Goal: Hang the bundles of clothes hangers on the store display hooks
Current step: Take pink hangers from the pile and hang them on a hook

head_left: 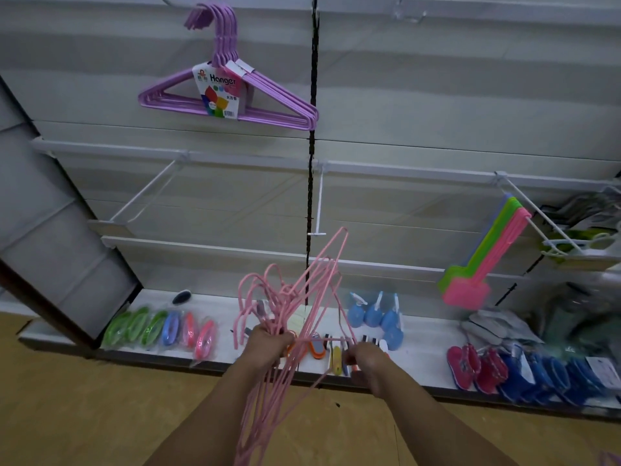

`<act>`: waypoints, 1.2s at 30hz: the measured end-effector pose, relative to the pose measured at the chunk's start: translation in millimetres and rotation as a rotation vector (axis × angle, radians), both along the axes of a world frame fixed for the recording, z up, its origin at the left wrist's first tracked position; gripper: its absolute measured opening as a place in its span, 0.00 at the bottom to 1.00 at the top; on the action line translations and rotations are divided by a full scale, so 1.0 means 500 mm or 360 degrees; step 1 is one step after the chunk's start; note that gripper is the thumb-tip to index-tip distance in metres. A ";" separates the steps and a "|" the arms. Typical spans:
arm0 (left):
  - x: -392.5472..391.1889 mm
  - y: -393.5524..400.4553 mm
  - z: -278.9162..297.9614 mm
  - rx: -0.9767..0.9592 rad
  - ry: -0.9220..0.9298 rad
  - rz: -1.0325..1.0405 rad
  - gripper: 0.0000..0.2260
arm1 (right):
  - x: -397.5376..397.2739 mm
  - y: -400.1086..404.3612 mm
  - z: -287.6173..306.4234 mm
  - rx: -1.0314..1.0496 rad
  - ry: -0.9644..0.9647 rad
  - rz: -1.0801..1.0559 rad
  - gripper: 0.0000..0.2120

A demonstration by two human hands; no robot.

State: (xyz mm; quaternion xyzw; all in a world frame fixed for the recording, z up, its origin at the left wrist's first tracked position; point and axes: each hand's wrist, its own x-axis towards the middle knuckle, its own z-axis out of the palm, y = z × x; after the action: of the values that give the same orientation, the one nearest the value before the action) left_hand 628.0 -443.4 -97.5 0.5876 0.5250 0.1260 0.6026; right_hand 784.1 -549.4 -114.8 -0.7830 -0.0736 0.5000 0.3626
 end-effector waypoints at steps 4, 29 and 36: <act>-0.030 0.016 -0.006 -0.0097 0.0048 -0.0103 0.09 | 0.041 -0.033 -0.029 -0.0107 -0.0370 0.0110 0.06; -0.030 -0.007 -0.033 -0.0663 -0.0127 -0.0094 0.16 | 0.102 -0.105 -0.079 -0.0337 -0.1345 0.0020 0.10; 0.023 -0.032 -0.026 -0.0283 0.0033 -0.0283 0.02 | 0.080 -0.052 -0.035 0.0171 -0.0825 -0.0860 0.10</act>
State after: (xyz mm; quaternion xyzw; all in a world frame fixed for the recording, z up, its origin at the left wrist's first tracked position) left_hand 639.4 -459.6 -110.8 0.5773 0.4863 0.0189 0.6557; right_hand 824.0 -575.3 -132.2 -0.8546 0.0201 0.1670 0.4912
